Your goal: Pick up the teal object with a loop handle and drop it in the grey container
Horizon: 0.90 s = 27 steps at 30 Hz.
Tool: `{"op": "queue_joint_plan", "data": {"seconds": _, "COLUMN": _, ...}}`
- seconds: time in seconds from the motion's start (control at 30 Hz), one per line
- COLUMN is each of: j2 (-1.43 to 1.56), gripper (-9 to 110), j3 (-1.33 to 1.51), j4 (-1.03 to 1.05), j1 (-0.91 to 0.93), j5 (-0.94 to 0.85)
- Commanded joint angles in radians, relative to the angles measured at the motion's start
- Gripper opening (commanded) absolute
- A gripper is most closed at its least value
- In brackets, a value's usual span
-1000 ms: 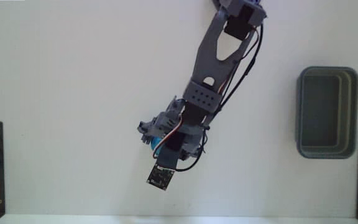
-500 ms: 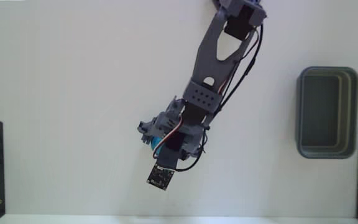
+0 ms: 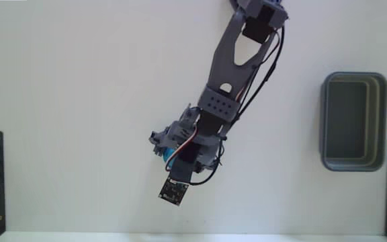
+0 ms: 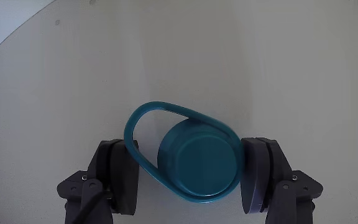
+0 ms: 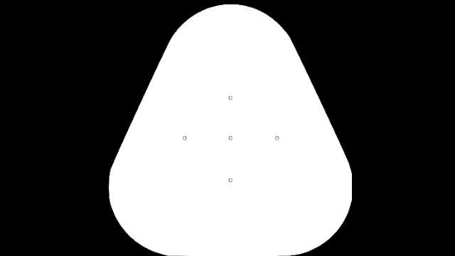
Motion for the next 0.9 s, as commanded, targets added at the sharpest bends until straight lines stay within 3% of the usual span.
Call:
{"op": "queue_joint_plan", "data": {"seconds": 0.0, "j2": 0.029, "gripper": 97, "j3": 0.005, "j4": -0.010, "j1": 0.017, "j5": 0.005}}
{"op": "queue_joint_plan", "data": {"seconds": 0.87, "j2": 0.029, "gripper": 91, "j3": 0.005, "j4": -0.010, "j1": 0.017, "j5": 0.005}}
